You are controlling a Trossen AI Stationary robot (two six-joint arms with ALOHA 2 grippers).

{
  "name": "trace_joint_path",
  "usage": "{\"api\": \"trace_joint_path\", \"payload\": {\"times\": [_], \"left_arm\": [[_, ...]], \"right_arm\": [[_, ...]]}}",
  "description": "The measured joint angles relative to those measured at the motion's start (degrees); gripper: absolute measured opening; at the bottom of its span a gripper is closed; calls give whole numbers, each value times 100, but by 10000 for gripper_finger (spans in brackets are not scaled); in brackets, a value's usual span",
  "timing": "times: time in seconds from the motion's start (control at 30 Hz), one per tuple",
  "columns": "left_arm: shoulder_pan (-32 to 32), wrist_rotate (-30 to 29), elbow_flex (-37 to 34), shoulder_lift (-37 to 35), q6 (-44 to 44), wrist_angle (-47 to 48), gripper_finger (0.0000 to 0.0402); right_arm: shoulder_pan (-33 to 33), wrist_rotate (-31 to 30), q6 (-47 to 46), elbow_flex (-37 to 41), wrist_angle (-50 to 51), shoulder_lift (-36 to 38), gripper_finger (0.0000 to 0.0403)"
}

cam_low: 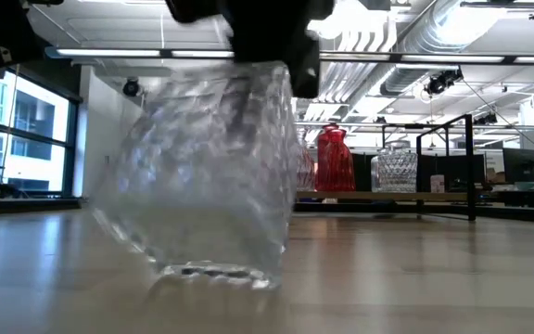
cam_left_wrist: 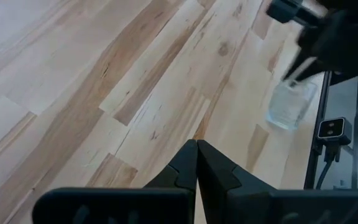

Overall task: Sort vases onto shelf
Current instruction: Align the transparent vase with the other transparent vase on the shelf

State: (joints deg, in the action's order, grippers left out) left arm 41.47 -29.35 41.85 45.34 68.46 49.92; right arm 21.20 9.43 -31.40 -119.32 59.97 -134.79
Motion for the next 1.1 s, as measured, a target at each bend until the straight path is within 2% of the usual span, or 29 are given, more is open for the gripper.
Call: {"api": "trace_joint_path", "payload": {"times": [0.1,0.5,0.9,1.1], "left_arm": [[0,-27,0,2,13,-1,0],[-4,-243,0,0,95,5,0],[-4,-310,0,2,126,-5,0],[-3,-379,0,1,164,-10,0]], "right_arm": [[-51,30,81,29,76,18,2],[-123,-550,232,39,1029,451,0],[-193,-1350,211,25,2584,966,1],[-291,-1370,234,25,2720,1080,1]]}}
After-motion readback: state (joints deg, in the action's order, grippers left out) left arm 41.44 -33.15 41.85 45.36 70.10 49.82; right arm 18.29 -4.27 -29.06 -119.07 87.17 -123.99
